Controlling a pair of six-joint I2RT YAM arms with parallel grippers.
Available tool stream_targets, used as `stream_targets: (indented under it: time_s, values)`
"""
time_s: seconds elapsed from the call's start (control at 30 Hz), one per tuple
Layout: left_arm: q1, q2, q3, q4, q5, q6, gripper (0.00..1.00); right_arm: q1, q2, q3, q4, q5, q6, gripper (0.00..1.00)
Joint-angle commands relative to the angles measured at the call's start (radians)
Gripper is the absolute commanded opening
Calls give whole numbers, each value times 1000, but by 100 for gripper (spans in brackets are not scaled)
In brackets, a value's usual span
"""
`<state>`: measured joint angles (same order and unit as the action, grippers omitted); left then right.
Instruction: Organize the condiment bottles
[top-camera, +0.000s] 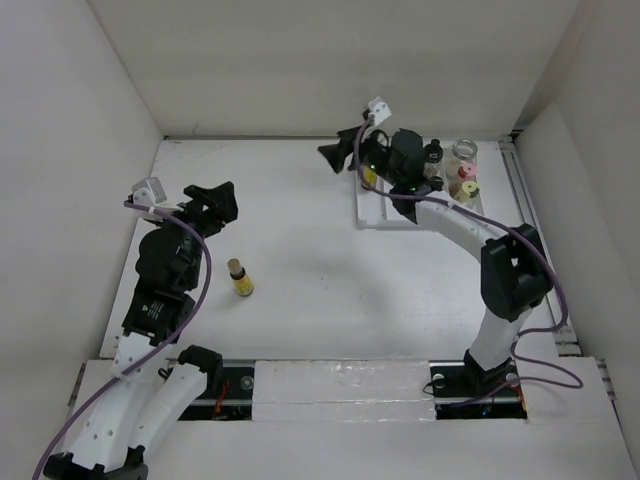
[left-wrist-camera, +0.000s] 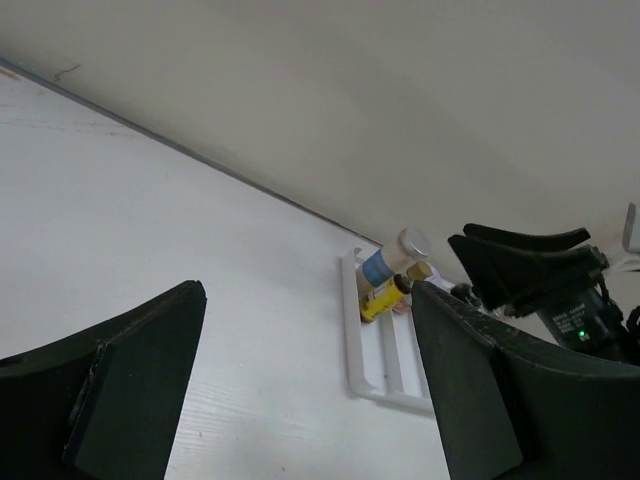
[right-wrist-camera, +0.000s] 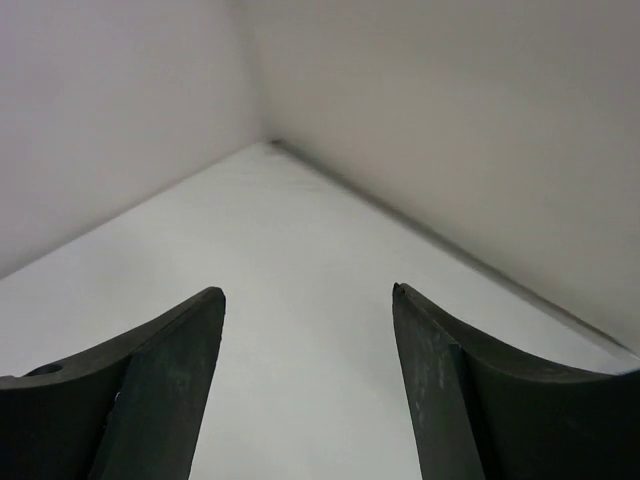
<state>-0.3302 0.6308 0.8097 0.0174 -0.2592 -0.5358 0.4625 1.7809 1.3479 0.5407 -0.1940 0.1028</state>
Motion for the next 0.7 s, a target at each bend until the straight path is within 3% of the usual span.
stream_targets:
  time_s: [0.0, 0.03, 0.17, 0.23, 0.43, 0.67]
  values:
    - [-3, -16, 13, 1, -90, -26, 80, 94, 60, 42, -1, -535, -23, 73]
    - [-3, -25, 13, -16, -104, -38, 83, 149, 70, 54, -1, -636, -23, 73]
    - [-3, -37, 13, -16, -130, -49, 88, 283, 97, 63, -37, -720, -78, 80]
    - [-3, -37, 23, -29, -140, -49, 91, 320, 132, 74, -47, -755, -89, 88]
    - [-3, -68, 23, -30, -160, -49, 96, 422, 187, 120, -120, -768, -138, 97]
    - [-3, -59, 23, -7, -100, -38, 96, 470, 310, 247, -183, -688, -164, 99]
